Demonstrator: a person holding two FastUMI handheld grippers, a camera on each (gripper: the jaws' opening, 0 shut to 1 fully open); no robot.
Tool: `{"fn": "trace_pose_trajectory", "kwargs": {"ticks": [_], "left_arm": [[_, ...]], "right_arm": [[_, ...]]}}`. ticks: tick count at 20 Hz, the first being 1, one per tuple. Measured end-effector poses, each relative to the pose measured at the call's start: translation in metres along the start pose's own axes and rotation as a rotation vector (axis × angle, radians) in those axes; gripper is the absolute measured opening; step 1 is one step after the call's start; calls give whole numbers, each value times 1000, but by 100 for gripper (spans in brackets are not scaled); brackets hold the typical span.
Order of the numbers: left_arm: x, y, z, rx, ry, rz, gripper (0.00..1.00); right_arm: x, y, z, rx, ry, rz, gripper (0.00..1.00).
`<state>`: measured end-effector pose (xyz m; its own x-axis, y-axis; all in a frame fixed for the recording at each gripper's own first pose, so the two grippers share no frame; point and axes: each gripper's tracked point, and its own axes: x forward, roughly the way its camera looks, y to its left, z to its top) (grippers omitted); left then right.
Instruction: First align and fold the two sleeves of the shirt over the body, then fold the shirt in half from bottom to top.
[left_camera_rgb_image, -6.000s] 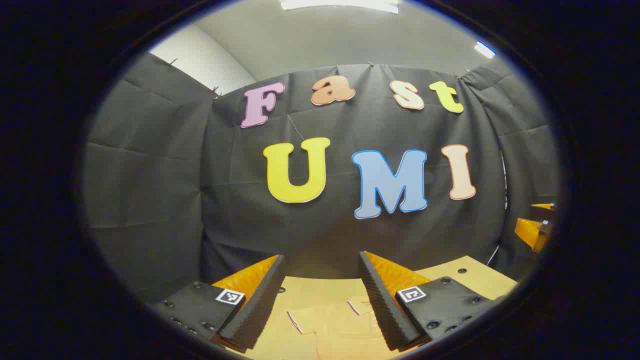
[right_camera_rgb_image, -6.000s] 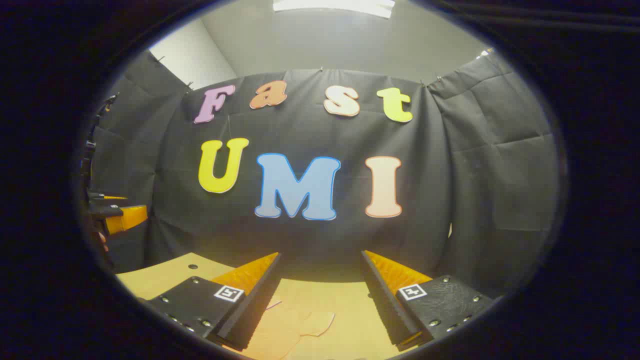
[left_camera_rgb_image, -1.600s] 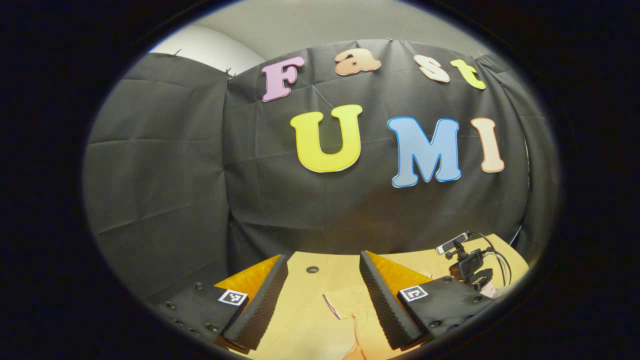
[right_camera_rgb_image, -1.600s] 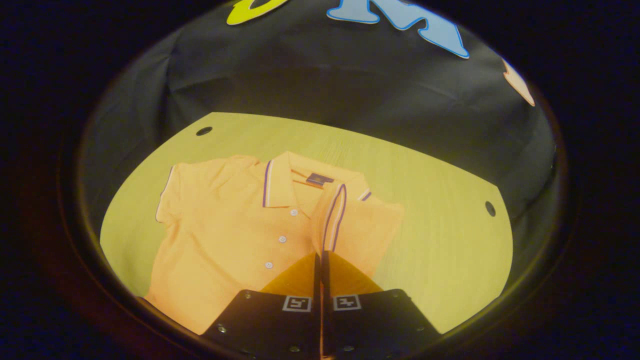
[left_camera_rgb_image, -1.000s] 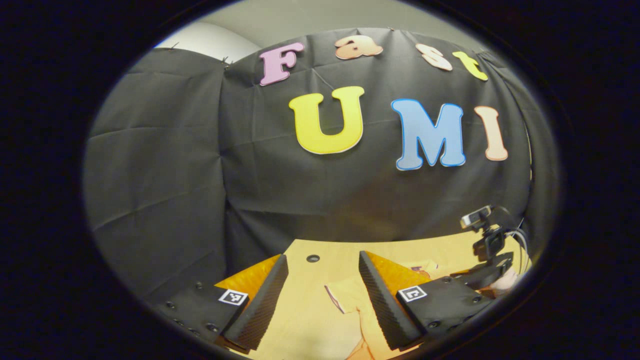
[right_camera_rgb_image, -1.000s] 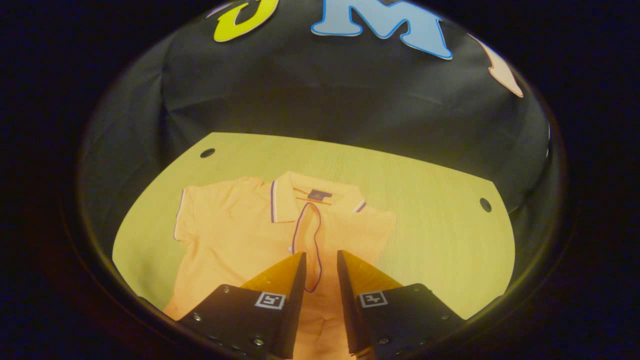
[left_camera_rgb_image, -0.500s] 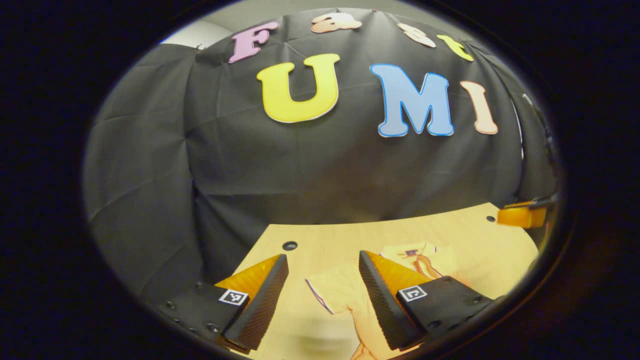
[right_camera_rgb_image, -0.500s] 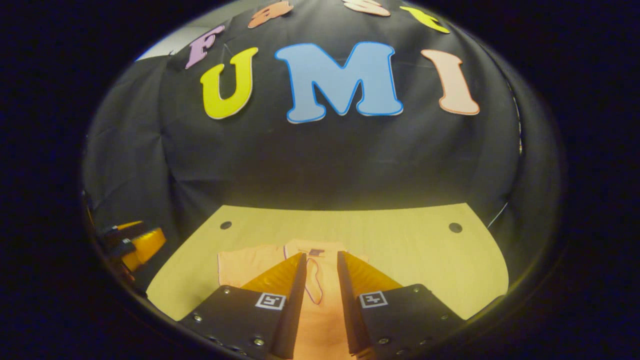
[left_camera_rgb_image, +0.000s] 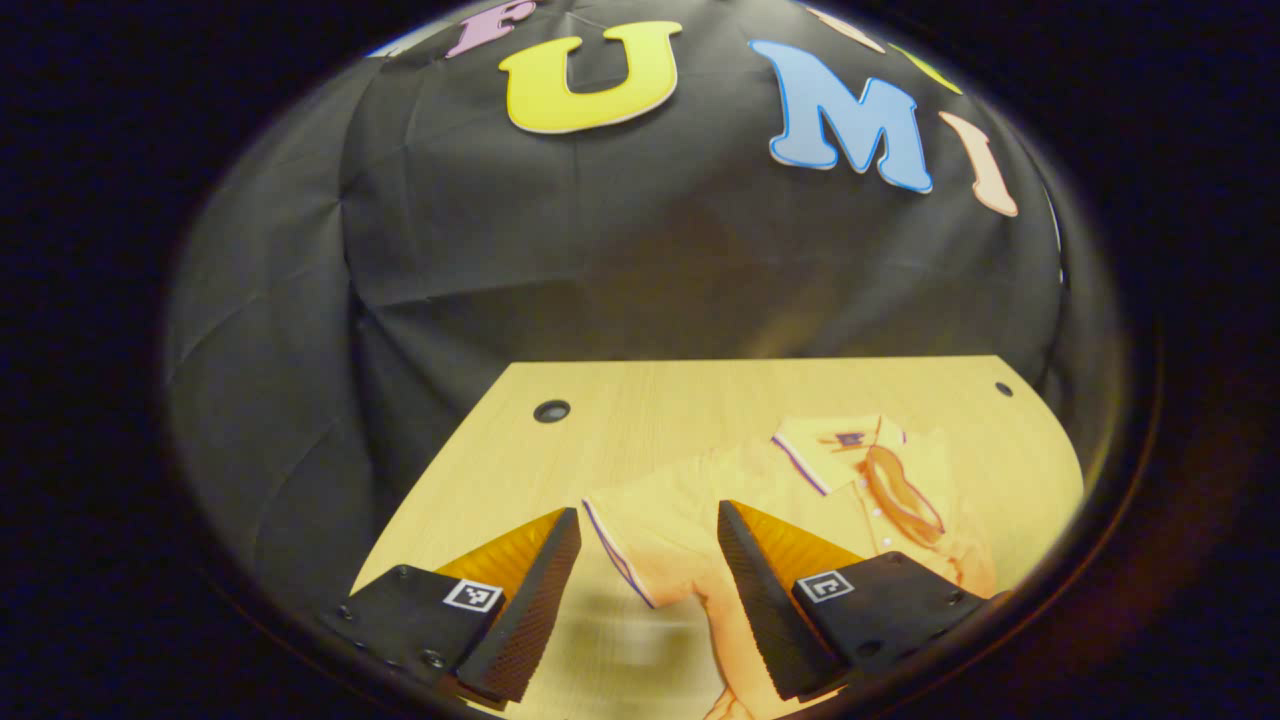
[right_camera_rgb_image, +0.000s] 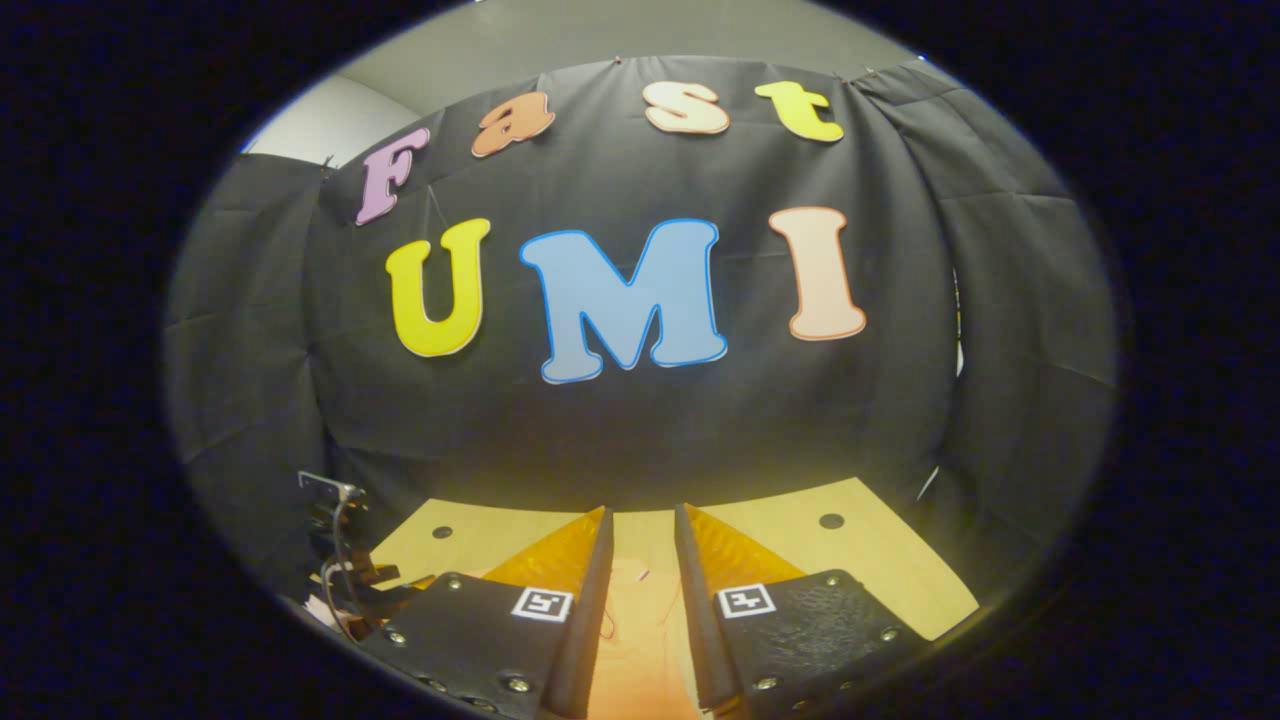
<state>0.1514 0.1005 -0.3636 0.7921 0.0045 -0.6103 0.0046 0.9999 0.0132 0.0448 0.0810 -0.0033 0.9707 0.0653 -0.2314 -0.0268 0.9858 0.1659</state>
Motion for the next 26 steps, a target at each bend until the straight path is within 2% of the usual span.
{"fn": "trace_pose_trajectory", "kwargs": {"ticks": [1, 2, 5, 10, 14, 19, 22, 23, 24, 25, 26], "left_arm": [[11, 2, -11, -7, 27, 3, 92], [21, 4, -21, -23, 55, 4, 91], [41, 7, -46, -66, 122, 19, 91], [68, 14, -73, -76, 179, 36, 92], [75, 17, -86, -83, 217, 45, 92], [78, 11, -85, -111, 210, 29, 91], [80, 5, -85, -89, 217, 1, 80], [82, 2, -83, -85, 217, -10, 56], [82, -1, -83, -82, 220, -18, 44], [83, -1, -83, -81, 228, -12, 23], [83, -2, -82, -78, 229, -12, 17]], "right_arm": [[-8, -5, 4, -4, -11, -17, 36], [-14, -9, 7, -6, -18, -34, 39], [-27, -21, 11, -7, -25, -80, 36], [-43, -42, 1, 12, 2, -150, 36], [-47, -46, -4, 20, 22, -165, 36], [-41, -41, -8, 16, 36, -149, 39], [-37, -36, -10, 15, 40, -130, 39], [-37, -36, -10, 13, 43, -125, 36], [-37, -35, -12, 11, 46, -122, 39], [-41, -38, -15, 11, 50, -121, 39], [-43, -38, -17, 12, 54, -120, 39]]}}
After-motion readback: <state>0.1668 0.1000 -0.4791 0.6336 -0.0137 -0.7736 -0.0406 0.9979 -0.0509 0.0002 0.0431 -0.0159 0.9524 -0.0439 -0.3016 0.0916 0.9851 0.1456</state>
